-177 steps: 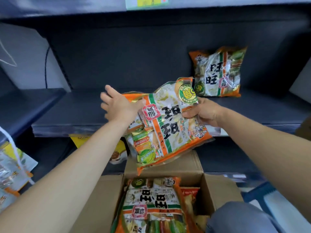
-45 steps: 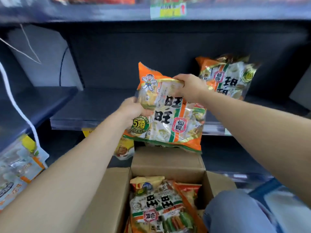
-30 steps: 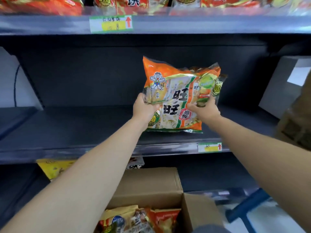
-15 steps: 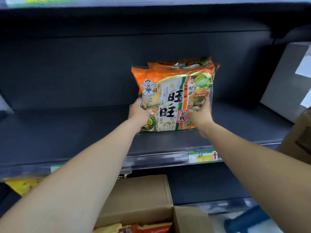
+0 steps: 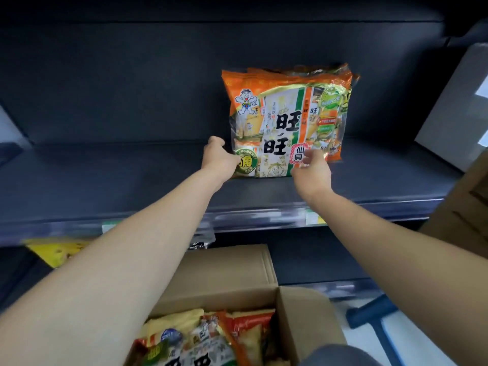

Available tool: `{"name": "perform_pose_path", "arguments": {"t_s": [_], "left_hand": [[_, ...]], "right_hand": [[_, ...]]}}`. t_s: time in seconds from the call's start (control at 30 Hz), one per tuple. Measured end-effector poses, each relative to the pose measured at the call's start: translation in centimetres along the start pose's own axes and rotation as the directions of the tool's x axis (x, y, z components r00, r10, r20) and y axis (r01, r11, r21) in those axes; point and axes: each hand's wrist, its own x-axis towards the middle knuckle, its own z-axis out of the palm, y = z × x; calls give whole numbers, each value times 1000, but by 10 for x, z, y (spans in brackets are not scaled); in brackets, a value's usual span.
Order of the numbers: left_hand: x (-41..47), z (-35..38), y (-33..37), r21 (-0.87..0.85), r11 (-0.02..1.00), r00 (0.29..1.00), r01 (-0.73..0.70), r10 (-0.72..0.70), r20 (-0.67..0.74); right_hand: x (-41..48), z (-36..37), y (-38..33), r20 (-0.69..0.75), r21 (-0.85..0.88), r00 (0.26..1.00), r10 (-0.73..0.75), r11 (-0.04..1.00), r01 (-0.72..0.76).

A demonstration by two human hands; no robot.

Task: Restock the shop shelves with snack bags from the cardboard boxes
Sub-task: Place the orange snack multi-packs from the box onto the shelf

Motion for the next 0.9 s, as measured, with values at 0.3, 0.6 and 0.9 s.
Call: {"name": "perform_pose_path", "arguments": {"t_s": [0.3, 0.6, 0.9], "left_hand": [[-116, -79, -87, 172, 985, 981, 22, -55, 188], [-191, -116, -234, 618, 678, 647, 399, -686, 335], [-222, -106, -280, 442, 571, 445, 692, -819, 362]], "right_hand": [[-120, 63, -11, 514, -122, 853, -86, 978, 171], [-216, 122, 57, 740, -646, 491, 459, 690, 328], [-251, 122, 92, 594, -805, 411, 692, 502, 316]]}}
